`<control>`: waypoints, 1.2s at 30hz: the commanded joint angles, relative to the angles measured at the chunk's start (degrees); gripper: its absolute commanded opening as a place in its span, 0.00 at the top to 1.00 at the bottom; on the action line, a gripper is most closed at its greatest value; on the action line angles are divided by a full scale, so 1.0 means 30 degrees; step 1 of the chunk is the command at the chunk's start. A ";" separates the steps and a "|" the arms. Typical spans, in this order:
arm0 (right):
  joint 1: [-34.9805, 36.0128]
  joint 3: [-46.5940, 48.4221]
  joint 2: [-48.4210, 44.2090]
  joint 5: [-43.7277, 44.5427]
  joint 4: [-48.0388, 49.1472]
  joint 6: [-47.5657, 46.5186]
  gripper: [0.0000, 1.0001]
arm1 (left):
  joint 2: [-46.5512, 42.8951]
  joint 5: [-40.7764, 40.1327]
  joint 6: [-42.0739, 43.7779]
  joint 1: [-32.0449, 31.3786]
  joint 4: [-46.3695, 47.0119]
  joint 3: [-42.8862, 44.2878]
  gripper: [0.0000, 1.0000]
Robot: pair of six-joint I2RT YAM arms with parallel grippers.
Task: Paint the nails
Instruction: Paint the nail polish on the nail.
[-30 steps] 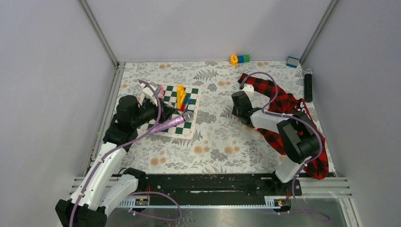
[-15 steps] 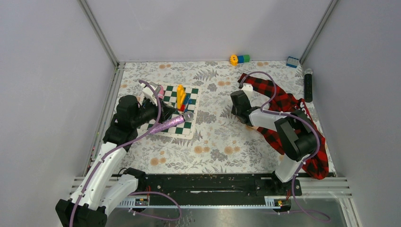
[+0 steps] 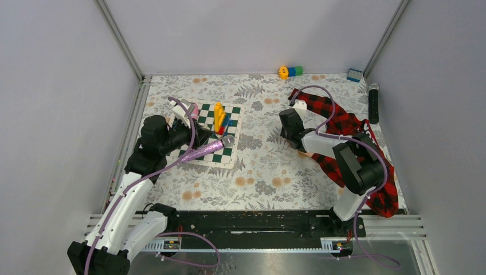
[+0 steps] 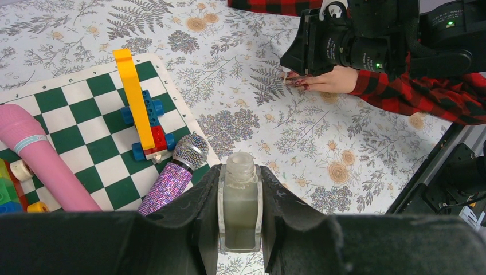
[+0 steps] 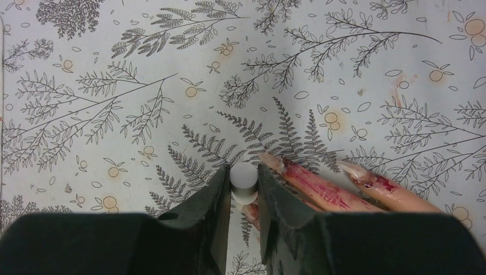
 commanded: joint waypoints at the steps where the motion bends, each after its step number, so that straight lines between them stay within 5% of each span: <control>1: -0.0108 0.0857 0.0157 0.1045 0.0362 -0.0160 1.00 | -0.0154 0.0136 -0.0146 0.0123 0.1310 0.0162 1.00; 36: -0.0114 0.0106 -0.0779 -0.0102 0.0790 -0.0008 1.00 | -0.0532 0.0109 -0.0307 0.0155 0.1430 0.0102 1.00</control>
